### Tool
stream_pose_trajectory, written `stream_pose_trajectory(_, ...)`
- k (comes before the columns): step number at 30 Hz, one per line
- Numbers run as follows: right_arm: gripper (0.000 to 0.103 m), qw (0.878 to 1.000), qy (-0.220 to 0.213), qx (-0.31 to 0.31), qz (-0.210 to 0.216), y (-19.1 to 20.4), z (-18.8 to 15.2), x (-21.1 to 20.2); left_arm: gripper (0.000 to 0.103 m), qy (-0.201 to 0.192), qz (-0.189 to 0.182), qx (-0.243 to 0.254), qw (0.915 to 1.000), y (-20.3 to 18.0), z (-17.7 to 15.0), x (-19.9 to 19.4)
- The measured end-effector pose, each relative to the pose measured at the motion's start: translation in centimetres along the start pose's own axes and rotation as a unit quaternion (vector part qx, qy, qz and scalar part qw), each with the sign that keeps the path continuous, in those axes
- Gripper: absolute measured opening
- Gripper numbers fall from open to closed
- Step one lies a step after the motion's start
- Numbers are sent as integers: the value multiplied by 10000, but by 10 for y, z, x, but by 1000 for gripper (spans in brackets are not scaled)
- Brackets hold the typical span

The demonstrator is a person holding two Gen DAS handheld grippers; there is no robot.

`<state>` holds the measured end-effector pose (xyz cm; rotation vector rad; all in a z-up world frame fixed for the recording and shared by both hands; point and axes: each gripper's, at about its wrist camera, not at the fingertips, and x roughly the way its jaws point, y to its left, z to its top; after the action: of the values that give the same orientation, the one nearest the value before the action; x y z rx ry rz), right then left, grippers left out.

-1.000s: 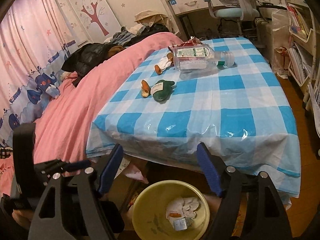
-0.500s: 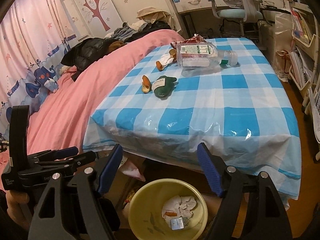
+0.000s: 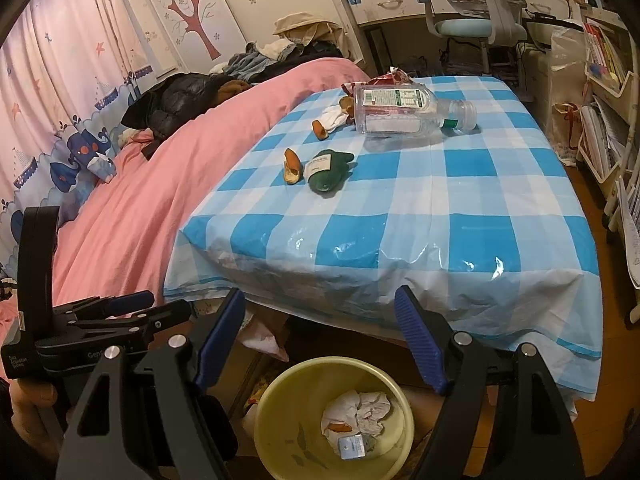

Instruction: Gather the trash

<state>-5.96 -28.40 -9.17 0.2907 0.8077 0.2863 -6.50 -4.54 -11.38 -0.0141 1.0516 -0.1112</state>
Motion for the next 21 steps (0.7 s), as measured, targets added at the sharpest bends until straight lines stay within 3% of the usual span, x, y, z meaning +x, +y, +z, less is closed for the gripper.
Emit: stream_pose_trajectory(21, 74, 10000, -3, -31, -14, -1, 0, 1, 73, -4, 7, -15, 10000, 1, 0, 0)
